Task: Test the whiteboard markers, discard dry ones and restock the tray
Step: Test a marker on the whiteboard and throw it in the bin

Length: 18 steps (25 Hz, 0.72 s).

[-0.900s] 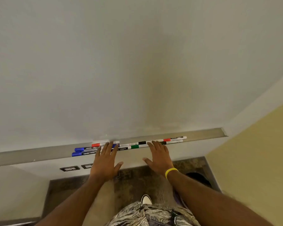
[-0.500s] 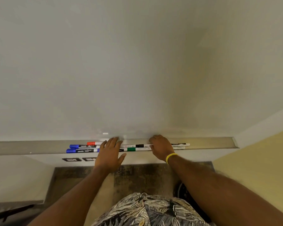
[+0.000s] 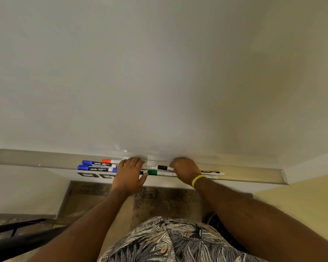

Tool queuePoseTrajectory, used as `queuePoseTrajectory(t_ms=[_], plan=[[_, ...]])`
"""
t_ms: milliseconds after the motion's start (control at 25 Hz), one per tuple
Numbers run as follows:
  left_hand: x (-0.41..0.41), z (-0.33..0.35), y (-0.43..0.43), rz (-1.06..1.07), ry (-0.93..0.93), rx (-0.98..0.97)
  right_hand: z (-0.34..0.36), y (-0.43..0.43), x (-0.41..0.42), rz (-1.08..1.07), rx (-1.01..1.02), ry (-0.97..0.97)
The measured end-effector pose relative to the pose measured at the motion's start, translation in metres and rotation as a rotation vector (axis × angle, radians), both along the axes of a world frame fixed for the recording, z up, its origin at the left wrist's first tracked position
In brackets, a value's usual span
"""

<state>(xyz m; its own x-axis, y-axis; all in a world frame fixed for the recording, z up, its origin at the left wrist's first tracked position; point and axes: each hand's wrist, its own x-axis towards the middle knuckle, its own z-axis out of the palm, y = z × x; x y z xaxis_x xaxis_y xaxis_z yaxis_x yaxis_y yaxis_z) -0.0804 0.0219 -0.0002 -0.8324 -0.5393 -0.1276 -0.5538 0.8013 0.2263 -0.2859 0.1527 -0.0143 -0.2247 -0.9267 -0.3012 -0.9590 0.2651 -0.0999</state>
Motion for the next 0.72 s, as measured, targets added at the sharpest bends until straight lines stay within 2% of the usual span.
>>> queuePoseTrajectory(t_ms=[320,520,720], plan=[[-0.016,0.008,0.006,-0.024,0.006,0.003,0.002,0.007,-0.003,0.078,-0.097,0.011],[-0.032,0.018,0.013,-0.076,0.046,0.135,0.02,0.007,0.003,0.1,-0.295,0.032],[-0.04,0.028,0.024,-0.148,-0.013,0.234,0.033,0.013,0.011,0.128,-0.391,-0.032]])
